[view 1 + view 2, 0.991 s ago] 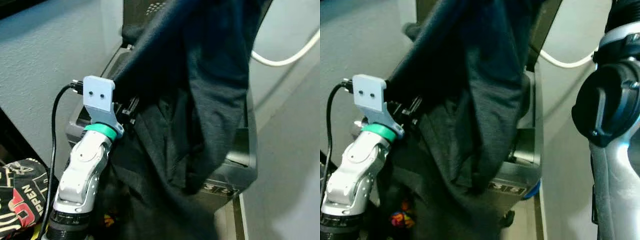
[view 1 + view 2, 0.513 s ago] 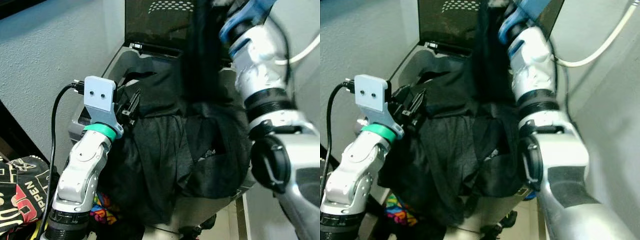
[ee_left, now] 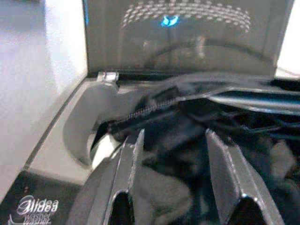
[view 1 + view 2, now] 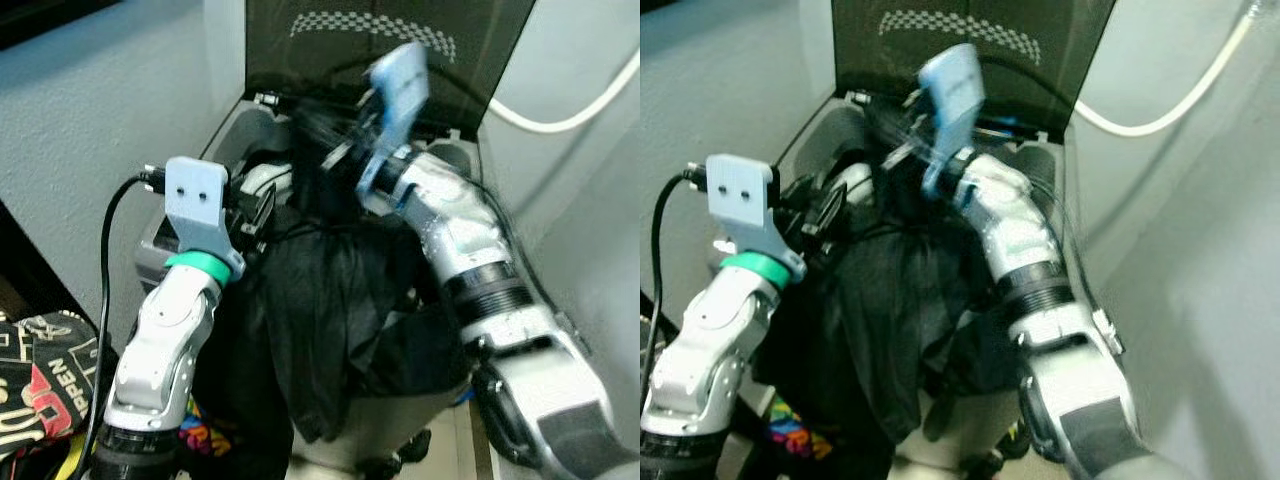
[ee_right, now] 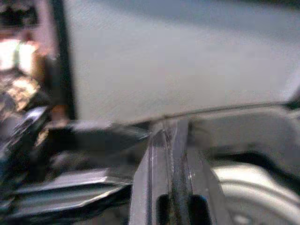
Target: Clothes washing
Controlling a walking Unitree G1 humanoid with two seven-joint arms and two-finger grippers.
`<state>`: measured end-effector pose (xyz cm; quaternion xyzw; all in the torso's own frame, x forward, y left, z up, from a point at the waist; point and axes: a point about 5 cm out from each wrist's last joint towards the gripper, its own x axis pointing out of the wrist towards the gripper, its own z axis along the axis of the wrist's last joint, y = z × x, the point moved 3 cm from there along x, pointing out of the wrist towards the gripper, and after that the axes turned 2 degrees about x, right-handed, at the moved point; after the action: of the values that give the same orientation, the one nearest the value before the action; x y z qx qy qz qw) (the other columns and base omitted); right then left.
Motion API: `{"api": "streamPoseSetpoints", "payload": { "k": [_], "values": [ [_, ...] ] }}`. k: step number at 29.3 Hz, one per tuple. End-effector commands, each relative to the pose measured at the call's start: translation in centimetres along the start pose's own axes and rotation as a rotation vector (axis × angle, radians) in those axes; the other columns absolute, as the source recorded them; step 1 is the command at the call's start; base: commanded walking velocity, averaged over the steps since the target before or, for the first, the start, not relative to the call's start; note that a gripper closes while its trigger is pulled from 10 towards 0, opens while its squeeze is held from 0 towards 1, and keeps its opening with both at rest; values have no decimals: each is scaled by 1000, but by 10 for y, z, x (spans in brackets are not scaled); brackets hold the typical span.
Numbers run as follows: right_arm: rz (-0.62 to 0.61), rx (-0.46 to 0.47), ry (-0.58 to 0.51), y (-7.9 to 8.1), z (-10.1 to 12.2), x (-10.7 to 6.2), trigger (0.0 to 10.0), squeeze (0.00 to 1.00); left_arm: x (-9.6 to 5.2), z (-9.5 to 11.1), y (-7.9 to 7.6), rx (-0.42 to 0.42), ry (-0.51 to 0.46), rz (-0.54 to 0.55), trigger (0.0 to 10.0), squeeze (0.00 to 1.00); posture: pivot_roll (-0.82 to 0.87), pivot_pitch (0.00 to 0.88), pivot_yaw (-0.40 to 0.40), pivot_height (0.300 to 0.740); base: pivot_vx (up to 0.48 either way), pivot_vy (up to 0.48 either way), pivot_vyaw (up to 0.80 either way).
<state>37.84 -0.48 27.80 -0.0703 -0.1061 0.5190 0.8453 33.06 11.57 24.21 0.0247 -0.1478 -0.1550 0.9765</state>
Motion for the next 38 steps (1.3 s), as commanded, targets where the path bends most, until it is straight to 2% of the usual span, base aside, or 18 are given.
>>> {"api": "streamPoseSetpoints", "payload": {
  "k": [1,4,5,6,9,11,13,14,20,21,22,23,27,29,30,36,37,38],
  "values": [
    [5,7,39,8,-8,5,10000,0,0,-1,-8,-9,5,-40,10000,0,60,16,-14,740,0,0,0],
    [-20,33,39,8,-10,6,10000,0,0,-2,-9,-8,12,-47,10000,0,60,16,-14,740,0,0,0],
    [-76,83,45,2,-11,9,10000,1000,-1,-5,-10,2,29,-51,10000,0,63,22,-16,740,0,0,0],
    [-76,83,45,2,-11,9,10000,1000,-1,-5,-10,2,29,-51,10000,0,63,22,-16,740,0,0,0],
    [-196,164,6,-15,0,14,10000,1000,-2,-6,-8,13,43,-46,10000,0,68,25,-19,740,0,0,0],
    [-294,150,-22,-33,17,15,10000,1000,-1,-5,-6,9,37,-39,10000,0,59,28,-13,740,0,0,0],
    [-314,136,-23,-36,21,17,10000,1000,-1,-5,-6,6,36,-41,10000,0,59,28,-13,740,0,0,0],
    [-347,113,-30,-42,32,22,10000,1000,0,-5,-8,1,36,-47,10000,0,51,29,-6,740,0,0,0],
    [-377,87,-61,-42,58,40,10000,1000,3,-5,-10,20,36,-28,10000,0,56,33,-24,740,0,0,0],
    [-377,87,-61,-42,58,40,10000,1000,3,-5,-10,20,36,-28,10000,0,56,33,-24,740,0,0,0],
    [-286,70,24,-32,48,47,10000,1000,3,-4,-3,35,37,26,10000,0,60,36,-31,740,0,0,0],
    [-268,62,63,-30,42,48,10000,1000,2,-4,4,34,35,62,10000,0,64,43,-47,740,0,0,0],
    [-304,57,98,-35,34,46,10000,1000,-4,-4,19,55,41,134,10000,0,80,50,-65,740,0,0,0],
    [-313,41,115,-37,30,45,10000,984,-6,-5,21,65,45,144,10000,0,80,50,-65,740,0,0,0],
    [-319,14,156,-38,23,43,10000,886,-8,-5,23,69,48,151,10000,0,86,53,-69,740,0,0,0],
    [-311,-5,216,-39,11,38,10000,882,-10,-4,23,67,51,152,10000,0,89,56,-66,740,0,0,0],
    [-333,-17,252,-45,2,31,10000,0,-10,-5,22,65,54,144,10000,0,90,59,-58,740,0,0,0],
    [-333,-17,252,-45,2,31,10000,0,-10,-5,22,65,54,144,10000,0,90,59,-58,740,0,0,0]
  ]
}}
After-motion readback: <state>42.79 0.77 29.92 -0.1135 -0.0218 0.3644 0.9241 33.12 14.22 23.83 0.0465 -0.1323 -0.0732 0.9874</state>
